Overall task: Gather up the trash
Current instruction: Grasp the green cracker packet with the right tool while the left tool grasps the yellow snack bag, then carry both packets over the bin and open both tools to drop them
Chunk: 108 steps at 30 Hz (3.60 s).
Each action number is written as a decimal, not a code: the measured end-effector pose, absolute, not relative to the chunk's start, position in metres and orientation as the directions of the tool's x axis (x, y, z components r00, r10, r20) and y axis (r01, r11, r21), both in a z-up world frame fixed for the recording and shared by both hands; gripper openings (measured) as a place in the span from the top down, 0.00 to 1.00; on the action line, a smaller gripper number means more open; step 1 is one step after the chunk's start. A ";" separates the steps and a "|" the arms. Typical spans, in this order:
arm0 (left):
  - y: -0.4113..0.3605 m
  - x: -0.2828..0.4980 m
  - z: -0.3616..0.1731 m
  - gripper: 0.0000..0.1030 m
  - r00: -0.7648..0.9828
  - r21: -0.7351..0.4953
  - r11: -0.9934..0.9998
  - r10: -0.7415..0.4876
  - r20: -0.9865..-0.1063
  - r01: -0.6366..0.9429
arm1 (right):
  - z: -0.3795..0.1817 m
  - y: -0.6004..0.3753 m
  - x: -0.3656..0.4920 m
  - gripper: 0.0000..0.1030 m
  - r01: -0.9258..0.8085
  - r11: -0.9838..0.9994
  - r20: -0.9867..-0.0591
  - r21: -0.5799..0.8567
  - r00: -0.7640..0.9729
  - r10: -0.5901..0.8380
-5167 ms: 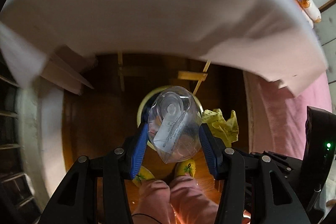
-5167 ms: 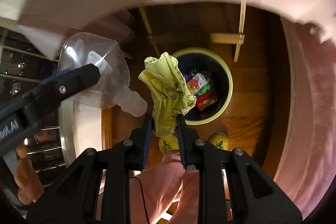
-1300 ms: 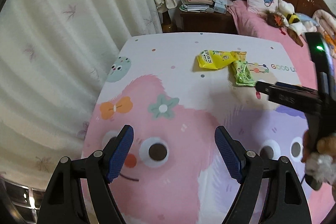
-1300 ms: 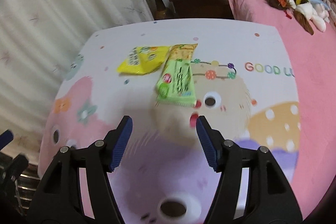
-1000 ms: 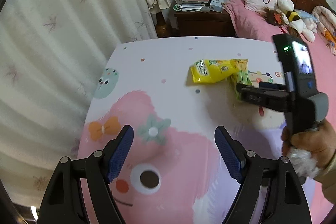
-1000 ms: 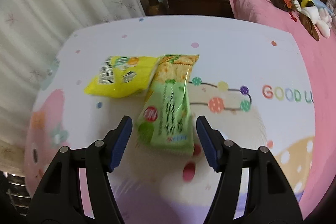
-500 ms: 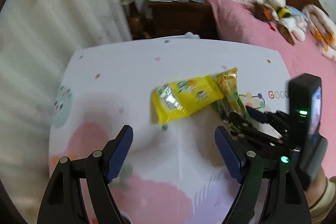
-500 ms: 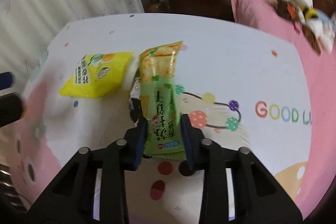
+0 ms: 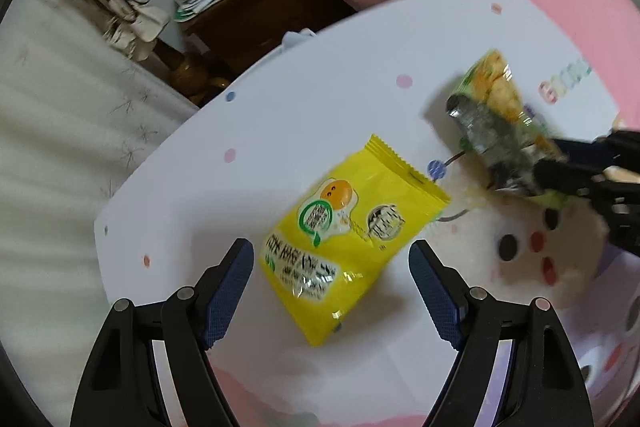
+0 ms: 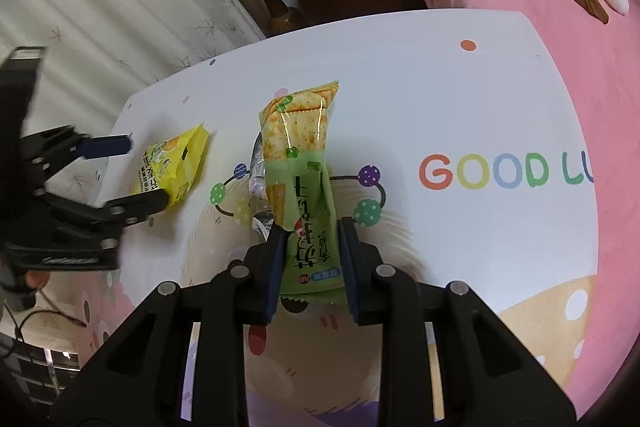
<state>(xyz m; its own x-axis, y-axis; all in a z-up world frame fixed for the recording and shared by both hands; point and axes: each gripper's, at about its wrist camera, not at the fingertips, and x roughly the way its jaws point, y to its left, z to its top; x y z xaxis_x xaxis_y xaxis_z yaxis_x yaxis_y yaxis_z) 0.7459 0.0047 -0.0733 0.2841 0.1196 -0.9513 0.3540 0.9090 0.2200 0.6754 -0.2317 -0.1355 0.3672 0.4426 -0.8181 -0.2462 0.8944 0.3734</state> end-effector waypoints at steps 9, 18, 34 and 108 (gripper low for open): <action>0.013 0.778 -0.099 0.44 0.201 0.107 0.955 0.051 -0.978 0.277 | -0.136 -0.236 0.666 0.78 -0.259 0.887 -0.804 0.382 0.379 0.458; 0.022 0.737 -0.092 0.71 0.236 0.096 0.983 0.057 -0.970 0.157 | -0.137 -0.242 0.642 0.80 -0.227 0.887 -0.813 0.402 0.358 0.460; 0.059 0.488 -0.025 0.72 0.378 -0.081 0.997 -0.082 -0.922 0.019 | -0.083 -0.216 0.453 0.81 -0.210 0.883 -0.782 0.420 0.410 0.469; 0.052 0.102 -0.482 0.16 0.038 -0.120 0.992 -0.121 -0.992 0.048 | -0.524 -0.159 0.093 0.41 0.007 0.962 -0.961 0.274 0.041 0.274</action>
